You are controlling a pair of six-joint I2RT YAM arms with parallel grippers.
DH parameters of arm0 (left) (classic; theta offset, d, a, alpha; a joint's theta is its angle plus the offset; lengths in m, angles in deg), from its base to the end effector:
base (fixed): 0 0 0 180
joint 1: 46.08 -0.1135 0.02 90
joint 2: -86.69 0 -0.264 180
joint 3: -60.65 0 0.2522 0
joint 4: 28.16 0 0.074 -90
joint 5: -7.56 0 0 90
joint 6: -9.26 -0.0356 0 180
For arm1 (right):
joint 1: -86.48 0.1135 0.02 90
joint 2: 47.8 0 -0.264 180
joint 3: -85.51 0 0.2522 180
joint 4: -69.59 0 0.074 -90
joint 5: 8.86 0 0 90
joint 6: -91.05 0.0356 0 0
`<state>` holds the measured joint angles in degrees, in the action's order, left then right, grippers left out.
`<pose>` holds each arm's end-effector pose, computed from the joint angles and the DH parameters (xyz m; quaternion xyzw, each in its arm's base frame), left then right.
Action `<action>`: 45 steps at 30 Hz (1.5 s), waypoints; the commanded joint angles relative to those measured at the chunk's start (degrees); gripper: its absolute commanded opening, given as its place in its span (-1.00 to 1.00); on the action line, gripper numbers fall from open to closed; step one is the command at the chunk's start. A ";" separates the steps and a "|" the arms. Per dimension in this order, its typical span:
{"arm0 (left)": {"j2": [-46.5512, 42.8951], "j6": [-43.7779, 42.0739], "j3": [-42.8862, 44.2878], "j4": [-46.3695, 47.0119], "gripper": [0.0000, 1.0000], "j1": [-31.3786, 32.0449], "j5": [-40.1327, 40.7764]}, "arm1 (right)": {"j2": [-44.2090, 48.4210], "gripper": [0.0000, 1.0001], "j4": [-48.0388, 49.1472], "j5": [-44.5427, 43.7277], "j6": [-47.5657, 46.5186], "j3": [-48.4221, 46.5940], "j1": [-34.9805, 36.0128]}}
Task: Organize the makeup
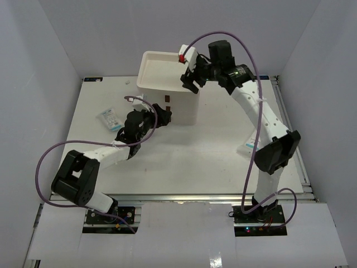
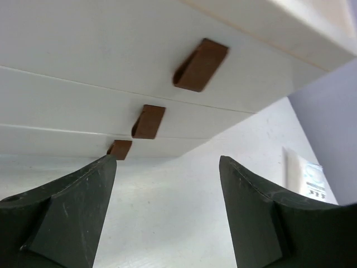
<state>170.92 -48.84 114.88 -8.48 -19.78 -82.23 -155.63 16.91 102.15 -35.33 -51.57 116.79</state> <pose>0.2867 -0.1415 0.2304 -0.0387 0.7669 -0.3103 0.5605 0.3555 0.2226 0.4454 -0.5354 0.6316 0.1236 0.5469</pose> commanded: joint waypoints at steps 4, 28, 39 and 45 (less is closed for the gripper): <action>-14.76 -1.57 -5.46 -6.16 0.83 0.07 -2.26 | 17.35 0.80 8.90 3.55 12.44 17.78 -8.52; -45.34 2.38 -21.76 -20.55 0.96 -0.46 0.93 | 23.87 1.00 8.25 -8.25 42.70 62.30 -45.07; -45.55 2.47 -21.41 -21.13 0.96 -0.46 1.54 | 15.08 0.50 10.67 -9.70 48.05 63.97 -45.15; -45.78 2.47 -21.05 -21.86 0.96 -0.46 2.25 | 14.78 0.01 13.12 -9.91 48.42 65.30 -45.30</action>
<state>125.74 -46.22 93.50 -29.06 -20.03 -81.16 -141.29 26.54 92.84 11.74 12.76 71.65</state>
